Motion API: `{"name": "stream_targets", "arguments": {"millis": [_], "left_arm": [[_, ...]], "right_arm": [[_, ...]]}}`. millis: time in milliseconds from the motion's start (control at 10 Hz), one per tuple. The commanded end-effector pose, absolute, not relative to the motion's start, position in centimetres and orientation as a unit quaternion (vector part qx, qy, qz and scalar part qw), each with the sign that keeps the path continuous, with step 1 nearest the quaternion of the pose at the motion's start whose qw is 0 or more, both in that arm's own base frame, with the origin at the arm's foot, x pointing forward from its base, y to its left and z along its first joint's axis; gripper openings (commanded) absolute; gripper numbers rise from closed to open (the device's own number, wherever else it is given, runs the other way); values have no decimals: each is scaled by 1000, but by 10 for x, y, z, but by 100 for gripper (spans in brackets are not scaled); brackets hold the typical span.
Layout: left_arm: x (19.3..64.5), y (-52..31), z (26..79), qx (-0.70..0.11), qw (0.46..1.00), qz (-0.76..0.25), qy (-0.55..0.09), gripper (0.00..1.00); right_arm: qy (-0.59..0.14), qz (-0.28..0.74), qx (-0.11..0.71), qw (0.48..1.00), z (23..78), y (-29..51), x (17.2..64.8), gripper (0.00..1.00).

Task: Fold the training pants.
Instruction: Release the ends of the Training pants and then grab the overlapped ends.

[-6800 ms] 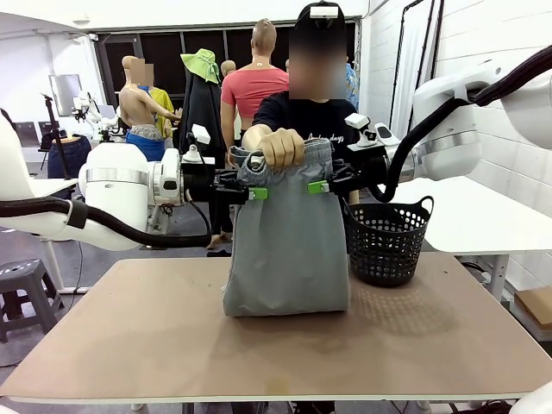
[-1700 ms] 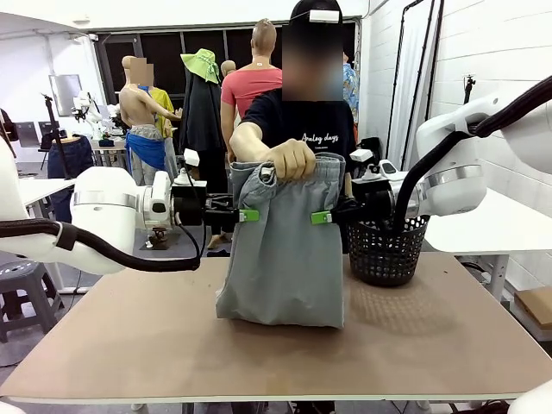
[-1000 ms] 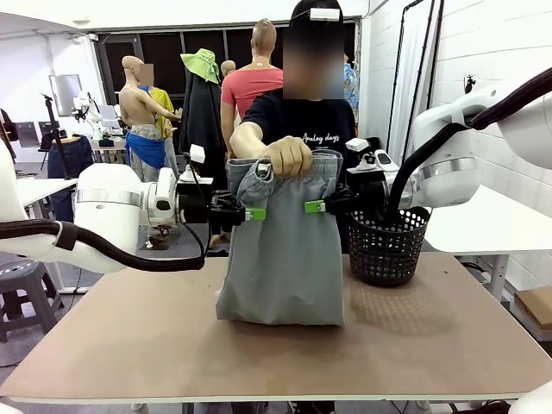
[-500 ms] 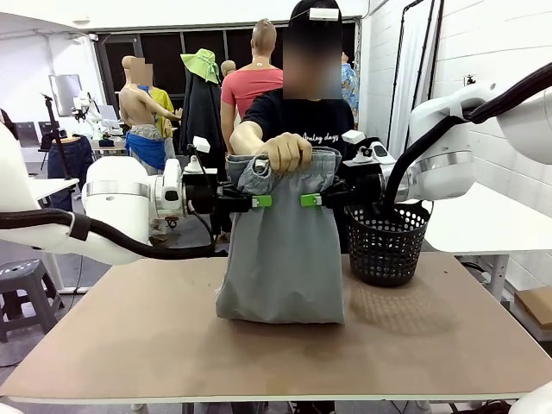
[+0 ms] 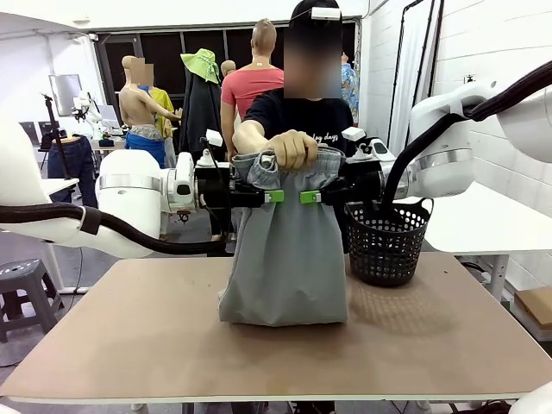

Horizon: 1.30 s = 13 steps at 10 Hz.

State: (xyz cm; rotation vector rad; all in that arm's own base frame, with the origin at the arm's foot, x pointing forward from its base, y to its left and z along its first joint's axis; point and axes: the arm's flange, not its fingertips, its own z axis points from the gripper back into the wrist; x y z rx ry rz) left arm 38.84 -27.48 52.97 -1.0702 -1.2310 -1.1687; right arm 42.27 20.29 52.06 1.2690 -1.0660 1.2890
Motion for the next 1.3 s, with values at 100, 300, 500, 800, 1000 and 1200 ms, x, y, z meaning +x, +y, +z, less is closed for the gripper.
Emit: {"name": "stream_targets", "arguments": {"millis": [100,300,500,800,1000,1200], "left_arm": [[399,-269,527,-403,560,-495,-528,76],[401,-263,531,-411,542,-472,-561,38],[401,-261,538,-430,525,-449,-581,0],[401,-261,538,-440,534,-454,-561,0],[405,-258,533,-414,567,-469,-536,0],[407,-257,531,-408,578,-468,-529,0]], "right_arm": [[-464,496,548,488,529,203,427,60],[-458,491,553,493,533,198,427,20],[-441,491,553,508,528,195,428,0],[-420,492,547,531,525,189,431,0],[-410,495,549,535,527,186,433,0],[-395,488,567,534,527,185,433,0]]}}
